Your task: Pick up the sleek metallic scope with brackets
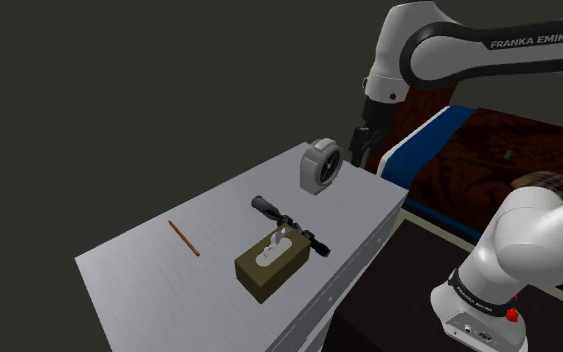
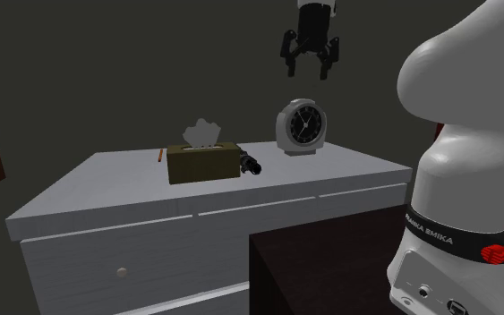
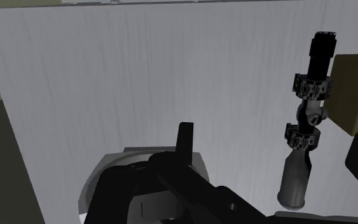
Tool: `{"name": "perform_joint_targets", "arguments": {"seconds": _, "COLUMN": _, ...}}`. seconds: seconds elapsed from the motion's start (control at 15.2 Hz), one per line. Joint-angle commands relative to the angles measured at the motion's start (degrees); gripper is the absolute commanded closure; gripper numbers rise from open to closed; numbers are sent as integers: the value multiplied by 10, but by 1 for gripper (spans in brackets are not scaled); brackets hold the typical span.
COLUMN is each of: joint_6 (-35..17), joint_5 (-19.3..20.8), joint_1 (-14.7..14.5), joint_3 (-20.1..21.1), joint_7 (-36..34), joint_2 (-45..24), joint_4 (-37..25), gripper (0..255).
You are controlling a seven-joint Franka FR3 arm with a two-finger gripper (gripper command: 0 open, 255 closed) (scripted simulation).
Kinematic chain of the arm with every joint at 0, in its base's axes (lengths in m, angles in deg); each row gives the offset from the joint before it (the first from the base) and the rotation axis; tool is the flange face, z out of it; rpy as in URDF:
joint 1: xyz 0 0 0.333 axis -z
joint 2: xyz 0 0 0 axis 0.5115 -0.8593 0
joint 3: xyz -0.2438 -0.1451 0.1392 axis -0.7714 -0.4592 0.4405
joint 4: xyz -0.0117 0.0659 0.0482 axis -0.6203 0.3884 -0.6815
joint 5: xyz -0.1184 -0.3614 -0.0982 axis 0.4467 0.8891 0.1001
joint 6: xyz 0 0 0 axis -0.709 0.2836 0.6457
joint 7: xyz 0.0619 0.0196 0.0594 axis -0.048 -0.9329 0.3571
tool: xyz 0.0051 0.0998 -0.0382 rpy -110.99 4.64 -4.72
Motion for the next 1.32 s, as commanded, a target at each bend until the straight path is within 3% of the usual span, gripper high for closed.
{"name": "perform_joint_targets", "arguments": {"seconds": 0.0, "joint_6": -37, "joint_5": -9, "joint_1": -7, "joint_3": 13, "joint_7": -9, "joint_2": -42, "joint_4": -3, "gripper": 0}}
{"name": "perform_joint_targets", "arguments": {"seconds": 0.59, "joint_6": -165, "joint_5": -29, "joint_1": -32, "joint_3": 54, "joint_7": -38, "joint_2": -221, "joint_4": -35, "gripper": 0}}
{"name": "perform_joint_targets", "arguments": {"seconds": 1.25, "joint_6": -263, "joint_5": -17, "joint_1": -59, "joint_3": 87, "joint_7": -78, "joint_2": -440, "joint_4": -137, "gripper": 0}}
